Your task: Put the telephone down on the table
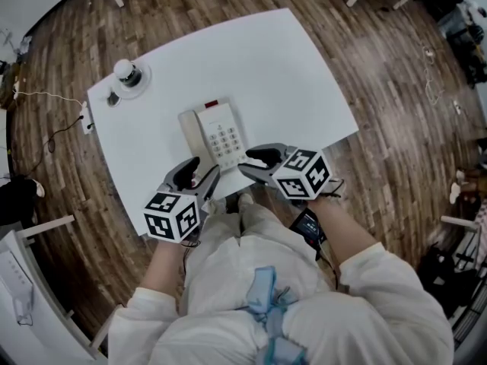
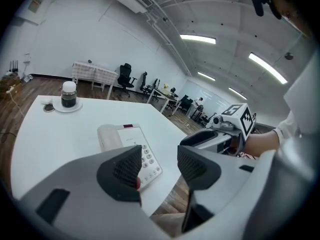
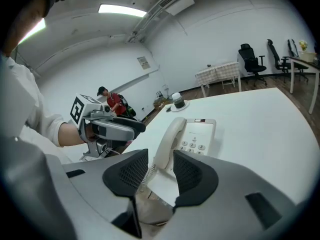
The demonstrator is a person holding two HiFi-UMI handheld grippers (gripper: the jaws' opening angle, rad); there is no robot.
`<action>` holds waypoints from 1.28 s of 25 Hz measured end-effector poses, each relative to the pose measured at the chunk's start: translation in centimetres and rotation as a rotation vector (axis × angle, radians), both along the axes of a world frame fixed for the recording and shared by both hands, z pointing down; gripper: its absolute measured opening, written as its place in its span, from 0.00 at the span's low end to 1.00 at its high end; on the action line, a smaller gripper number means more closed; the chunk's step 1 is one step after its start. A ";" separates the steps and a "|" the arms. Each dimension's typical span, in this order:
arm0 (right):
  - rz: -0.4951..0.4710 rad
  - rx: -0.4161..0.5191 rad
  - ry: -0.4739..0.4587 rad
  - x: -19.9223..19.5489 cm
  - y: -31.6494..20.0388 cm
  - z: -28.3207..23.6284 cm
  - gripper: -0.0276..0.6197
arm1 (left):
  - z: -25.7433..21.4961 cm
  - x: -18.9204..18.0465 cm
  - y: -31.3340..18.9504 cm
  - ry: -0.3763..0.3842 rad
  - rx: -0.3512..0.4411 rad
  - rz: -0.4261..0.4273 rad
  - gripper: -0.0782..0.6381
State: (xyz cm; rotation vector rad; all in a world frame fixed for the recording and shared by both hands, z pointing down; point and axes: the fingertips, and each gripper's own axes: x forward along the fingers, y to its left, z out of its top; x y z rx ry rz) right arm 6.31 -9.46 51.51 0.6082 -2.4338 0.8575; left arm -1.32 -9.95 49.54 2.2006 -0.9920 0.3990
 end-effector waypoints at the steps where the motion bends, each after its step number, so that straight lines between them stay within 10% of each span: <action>1: -0.007 0.011 0.000 -0.1 0.3 -0.5 0.31 | -0.5 0.1 0.4 0.003 0.007 0.008 0.41; 15: -0.006 0.079 -0.116 -0.4 4.4 -7.2 0.19 | -6.9 1.3 4.1 0.157 0.075 0.093 0.22; 32: 0.003 0.065 -0.195 -1.4 7.1 -9.8 0.14 | -8.8 2.0 6.9 0.176 0.079 0.189 0.16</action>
